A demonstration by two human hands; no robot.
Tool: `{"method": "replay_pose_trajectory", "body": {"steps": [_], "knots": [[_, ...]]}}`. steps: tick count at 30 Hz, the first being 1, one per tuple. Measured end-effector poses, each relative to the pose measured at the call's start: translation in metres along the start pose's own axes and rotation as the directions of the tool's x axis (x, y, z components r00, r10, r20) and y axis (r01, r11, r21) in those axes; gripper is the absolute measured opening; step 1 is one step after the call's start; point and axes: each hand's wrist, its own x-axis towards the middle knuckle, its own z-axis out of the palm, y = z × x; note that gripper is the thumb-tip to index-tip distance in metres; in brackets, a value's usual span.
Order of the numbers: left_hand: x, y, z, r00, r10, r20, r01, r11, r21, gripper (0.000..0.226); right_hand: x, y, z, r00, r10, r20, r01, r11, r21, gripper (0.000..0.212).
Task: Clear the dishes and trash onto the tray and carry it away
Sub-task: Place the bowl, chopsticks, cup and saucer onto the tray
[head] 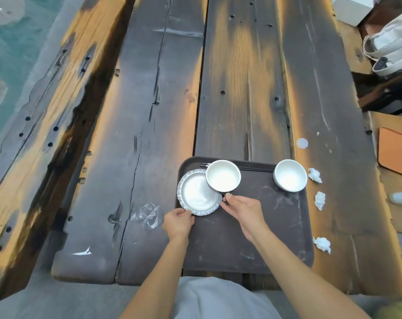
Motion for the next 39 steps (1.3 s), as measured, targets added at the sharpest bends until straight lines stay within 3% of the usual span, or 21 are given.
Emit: {"method": "replay_pose_trajectory", "body": {"steps": [8,13,21,28,39], "knots": [[0.010,0.012,0.009,0.999,-0.053,0.012,0.054,0.985,-0.165,0.003,0.001,0.026,0.021,0.998,0.047,0.047,-0.046,0.999,-0.008,0.019],[0.018,0.024,0.013,0.999,-0.029,-0.019,0.027,0.995,-0.100,0.001,0.007,0.036,0.025,0.995,0.097,0.030,-0.098,0.995,0.011,0.022],[0.015,0.034,0.007,1.000,-0.002,0.009,0.002,0.999,-0.040,0.005,0.020,0.039,0.042,0.994,0.110,0.004,-0.106,0.966,-0.235,0.012],[0.010,0.034,0.001,0.991,-0.052,0.125,0.055,0.998,-0.027,0.014,0.023,0.041,0.049,0.995,0.104,0.003,-0.098,0.950,-0.298,0.008],[0.009,0.034,0.001,0.991,-0.050,0.122,0.056,0.997,-0.046,0.014,0.028,0.042,0.052,0.991,0.134,0.012,-0.122,0.929,-0.349,0.012]]}}
